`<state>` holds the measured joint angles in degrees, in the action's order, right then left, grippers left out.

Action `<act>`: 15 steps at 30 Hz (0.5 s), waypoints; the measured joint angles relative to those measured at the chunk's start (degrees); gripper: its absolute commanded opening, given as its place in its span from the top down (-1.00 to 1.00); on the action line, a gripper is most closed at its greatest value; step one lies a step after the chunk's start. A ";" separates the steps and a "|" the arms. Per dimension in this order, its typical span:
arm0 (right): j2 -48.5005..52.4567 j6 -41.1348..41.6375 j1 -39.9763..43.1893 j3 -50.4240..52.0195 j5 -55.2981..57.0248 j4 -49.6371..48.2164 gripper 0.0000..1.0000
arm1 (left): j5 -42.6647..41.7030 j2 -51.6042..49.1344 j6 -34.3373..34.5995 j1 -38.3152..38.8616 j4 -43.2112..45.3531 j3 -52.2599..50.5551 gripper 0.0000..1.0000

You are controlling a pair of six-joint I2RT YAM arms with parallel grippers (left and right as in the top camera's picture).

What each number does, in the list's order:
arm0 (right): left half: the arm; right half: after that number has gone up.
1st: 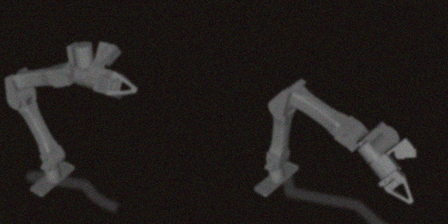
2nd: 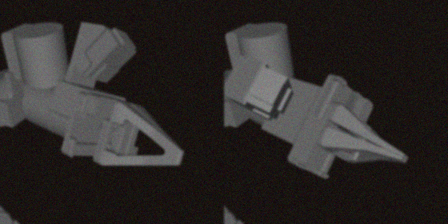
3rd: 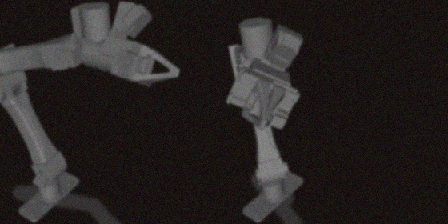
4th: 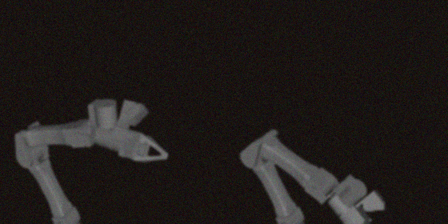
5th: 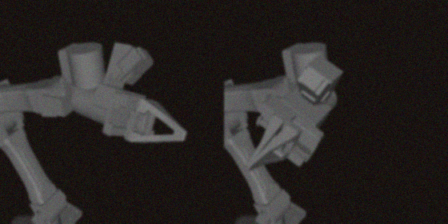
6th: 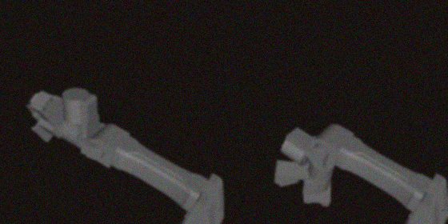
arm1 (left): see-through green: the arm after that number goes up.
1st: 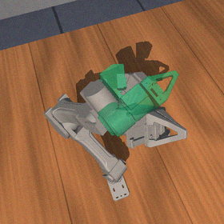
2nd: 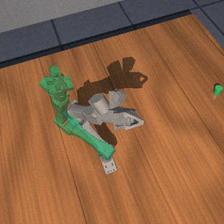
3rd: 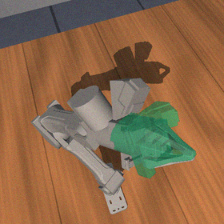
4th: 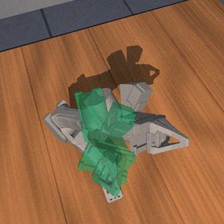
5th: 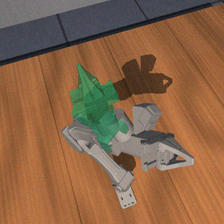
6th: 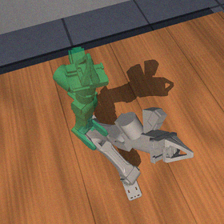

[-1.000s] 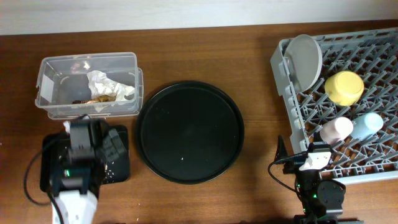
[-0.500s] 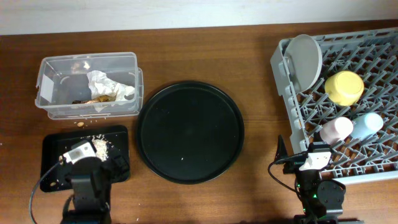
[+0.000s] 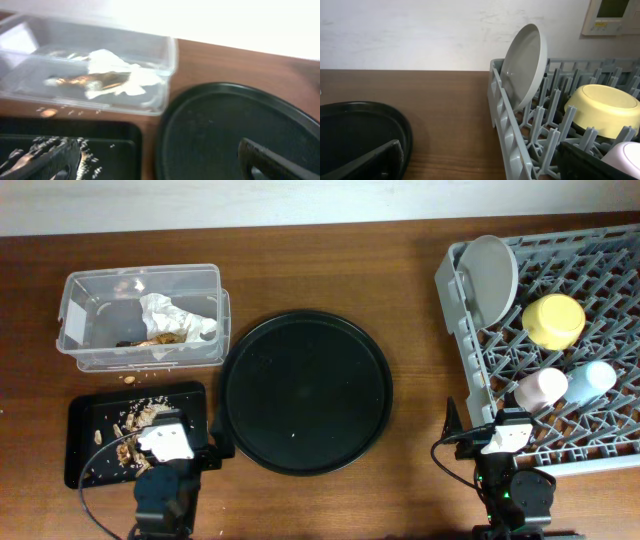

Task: Sort waste into correct bins and load items into the dishwasher rack

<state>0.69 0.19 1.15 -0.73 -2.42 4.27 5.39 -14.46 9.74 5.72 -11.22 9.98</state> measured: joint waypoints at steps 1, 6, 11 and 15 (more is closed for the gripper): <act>0.00 0.00 0.00 0.00 0.00 0.00 -0.97 | -1.22 0.76 -1.27 0.26 1.68 -1.44 -0.98; 0.00 0.00 0.00 0.00 -0.02 0.00 -0.98 | -3.32 4.79 -3.72 0.33 4.63 -5.57 -0.98; -0.02 0.02 0.00 0.00 0.00 0.00 -0.97 | -3.26 10.01 -5.07 -0.15 4.90 -7.45 -0.98; 0.00 -0.02 0.00 0.00 0.00 0.00 -0.97 | -3.04 13.38 -5.70 -1.14 7.41 -8.70 -0.98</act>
<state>0.69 0.16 1.15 -0.73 -2.42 4.27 2.35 -1.08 4.03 4.58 -3.81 1.28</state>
